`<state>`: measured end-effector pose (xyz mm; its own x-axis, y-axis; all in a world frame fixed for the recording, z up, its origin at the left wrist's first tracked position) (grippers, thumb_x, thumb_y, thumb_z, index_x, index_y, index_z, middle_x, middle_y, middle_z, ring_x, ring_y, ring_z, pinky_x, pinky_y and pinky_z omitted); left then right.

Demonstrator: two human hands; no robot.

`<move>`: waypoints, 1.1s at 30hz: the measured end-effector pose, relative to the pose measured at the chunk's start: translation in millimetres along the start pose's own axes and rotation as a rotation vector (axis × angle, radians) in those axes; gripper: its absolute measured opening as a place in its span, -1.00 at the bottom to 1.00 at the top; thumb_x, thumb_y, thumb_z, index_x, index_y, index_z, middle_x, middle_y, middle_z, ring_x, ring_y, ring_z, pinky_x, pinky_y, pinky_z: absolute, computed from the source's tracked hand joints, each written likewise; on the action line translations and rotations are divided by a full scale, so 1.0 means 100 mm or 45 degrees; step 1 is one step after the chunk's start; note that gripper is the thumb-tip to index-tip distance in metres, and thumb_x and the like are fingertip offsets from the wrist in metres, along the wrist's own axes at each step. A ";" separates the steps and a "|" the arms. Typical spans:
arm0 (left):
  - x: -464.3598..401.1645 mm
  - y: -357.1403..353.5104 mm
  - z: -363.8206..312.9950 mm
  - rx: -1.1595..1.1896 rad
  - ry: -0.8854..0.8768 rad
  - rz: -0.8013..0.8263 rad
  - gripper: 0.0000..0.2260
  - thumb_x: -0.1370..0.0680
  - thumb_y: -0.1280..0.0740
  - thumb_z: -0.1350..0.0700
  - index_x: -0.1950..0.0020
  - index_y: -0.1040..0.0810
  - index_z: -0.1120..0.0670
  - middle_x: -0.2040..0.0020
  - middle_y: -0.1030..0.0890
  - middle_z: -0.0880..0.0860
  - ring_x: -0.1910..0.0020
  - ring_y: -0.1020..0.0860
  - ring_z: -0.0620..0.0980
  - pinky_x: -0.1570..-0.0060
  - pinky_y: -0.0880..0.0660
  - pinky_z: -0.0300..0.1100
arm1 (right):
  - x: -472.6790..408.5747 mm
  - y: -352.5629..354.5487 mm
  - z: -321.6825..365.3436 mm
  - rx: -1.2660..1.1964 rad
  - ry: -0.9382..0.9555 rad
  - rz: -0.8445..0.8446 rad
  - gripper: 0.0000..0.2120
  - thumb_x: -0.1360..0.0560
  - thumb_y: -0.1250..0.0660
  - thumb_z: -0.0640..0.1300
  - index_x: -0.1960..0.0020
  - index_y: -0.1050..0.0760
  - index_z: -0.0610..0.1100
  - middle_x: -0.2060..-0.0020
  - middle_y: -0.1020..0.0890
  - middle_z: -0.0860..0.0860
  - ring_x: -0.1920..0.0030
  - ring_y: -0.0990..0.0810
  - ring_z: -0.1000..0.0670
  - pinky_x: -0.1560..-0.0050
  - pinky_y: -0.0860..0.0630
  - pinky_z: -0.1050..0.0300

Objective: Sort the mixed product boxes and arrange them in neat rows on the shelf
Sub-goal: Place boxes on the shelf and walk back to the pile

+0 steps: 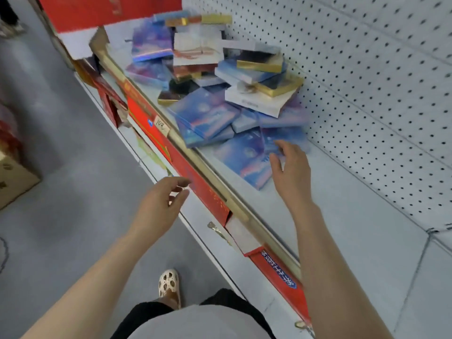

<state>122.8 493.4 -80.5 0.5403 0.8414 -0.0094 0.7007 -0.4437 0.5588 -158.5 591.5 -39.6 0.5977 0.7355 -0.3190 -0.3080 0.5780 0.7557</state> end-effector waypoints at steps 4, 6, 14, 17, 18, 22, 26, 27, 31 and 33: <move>-0.93 0.25 -0.03 -0.061 -0.156 0.069 -0.83 -0.58 -0.32 0.08 -0.14 -0.58 -0.11 0.00 -0.58 -0.17 0.04 -0.57 -0.20 0.02 -0.54 -0.29 | -0.76 -0.05 0.26 0.072 -0.017 -0.160 -0.67 -0.57 -0.28 -0.18 -0.33 -0.46 -0.15 -0.20 -0.56 -0.11 -0.19 -0.48 -0.15 -0.14 -0.36 0.08; -1.34 0.31 -0.13 -0.117 -0.256 0.094 -0.82 -0.57 -0.31 0.03 -0.15 -0.60 -0.09 -0.02 -0.59 -0.11 0.05 -0.59 -0.12 0.02 -0.58 -0.08 | -1.15 -0.07 0.33 0.155 -0.042 -0.195 -0.63 -0.57 -0.27 -0.17 -0.37 -0.43 -0.14 -0.24 -0.52 -0.12 -0.23 -0.46 -0.18 -0.17 -0.36 0.03; -2.73 0.41 -0.70 -0.316 -0.503 0.104 -0.72 -0.57 -0.32 0.11 -0.29 -0.53 0.02 -0.19 -0.54 0.03 -0.11 -0.53 0.03 -0.09 -0.47 -0.10 | -2.70 -0.40 0.31 0.379 -0.062 0.047 -0.38 -0.58 -0.29 0.00 -0.57 -0.13 -0.03 -0.53 -0.23 -0.10 -0.45 -0.28 -0.21 -0.41 -0.30 -0.14; -3.10 0.41 -0.85 -0.348 -0.542 0.056 -0.66 -0.56 -0.33 0.11 -0.34 -0.48 0.03 -0.22 -0.53 0.08 -0.13 -0.53 0.10 -0.08 -0.42 -0.10 | -2.96 -0.67 0.22 0.471 -0.045 0.311 -0.33 -0.53 -0.31 0.13 -0.56 -0.12 0.09 -0.57 -0.13 -0.07 -0.54 -0.13 -0.21 -0.48 -0.20 -0.22; -3.20 0.40 -0.88 -0.345 -0.537 0.051 -0.64 -0.56 -0.33 0.12 -0.36 -0.46 0.04 -0.25 -0.52 0.09 -0.13 -0.53 0.12 -0.08 -0.41 -0.10 | -2.97 -0.72 0.19 0.449 -0.047 0.340 -0.35 -0.52 -0.32 0.14 -0.53 -0.17 0.10 -0.56 -0.15 -0.07 -0.54 -0.12 -0.20 -0.49 -0.18 -0.22; -3.57 0.24 -0.93 -0.254 -0.548 0.120 -0.54 -0.58 -0.31 0.10 -0.47 -0.33 0.02 -0.41 -0.38 0.09 -0.28 -0.49 0.12 -0.26 -0.43 0.03 | -2.73 -0.67 0.26 0.274 0.019 0.175 -0.54 -0.51 -0.41 -0.09 -0.38 -0.43 -0.02 -0.46 -0.34 -0.14 -0.48 -0.25 -0.22 -0.49 -0.15 -0.22; -3.86 -0.04 -1.10 -0.356 -0.596 0.128 -0.51 -0.63 -0.23 0.00 -0.54 -0.23 0.07 -0.52 -0.22 0.21 -0.48 -0.21 0.23 -0.42 -0.24 0.11 | -2.41 -0.56 0.31 0.149 0.017 0.052 -0.60 -0.48 -0.38 -0.29 -0.28 -0.53 -0.05 -0.41 -0.41 -0.08 -0.42 -0.34 -0.12 -0.44 -0.24 -0.03; -3.91 -0.11 -1.13 -0.367 -0.566 0.155 -0.48 -0.63 -0.21 -0.04 -0.55 -0.19 0.07 -0.53 -0.15 0.25 -0.51 -0.12 0.25 -0.44 -0.19 0.14 | -2.34 -0.52 0.29 0.115 -0.021 0.031 -0.61 -0.48 -0.35 -0.33 -0.26 -0.55 -0.05 -0.40 -0.42 -0.06 -0.41 -0.35 -0.08 -0.39 -0.26 0.08; -4.06 -0.25 -1.16 -0.299 -0.375 0.279 -0.29 -0.57 -0.23 -0.22 -0.58 -0.03 0.07 -0.56 -0.02 0.26 -0.52 -0.08 0.27 -0.41 -0.18 0.12 | -2.18 -0.33 0.24 -0.058 -0.159 -0.126 -0.58 -0.50 -0.20 -0.42 -0.13 -0.61 0.01 -0.32 -0.50 0.05 -0.30 -0.48 0.00 -0.15 -0.38 0.20; -4.15 -0.22 -1.22 -0.189 -0.261 0.375 -0.25 -0.54 -0.31 -0.19 -0.57 -0.07 0.12 -0.54 -0.17 0.20 -0.47 -0.24 0.21 -0.31 -0.28 0.01 | -2.17 -0.27 0.21 -0.142 -0.307 -0.238 -0.62 -0.55 -0.17 -0.33 -0.18 -0.56 0.06 -0.23 -0.52 0.07 -0.13 -0.57 -0.02 -0.15 -0.49 0.09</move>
<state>-173.8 192.0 12.0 0.8009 0.5987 0.0119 0.4348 -0.5951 0.6759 -264.4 409.0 21.1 0.8055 0.5157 -0.2918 -0.2473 0.7402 0.6253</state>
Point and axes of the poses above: each hand's wrist, its own x-axis away from the middle knuckle, its own y-axis out of the back of the hand, z = x × y, the point moved 5 cm from there along -x, towards the middle knuckle
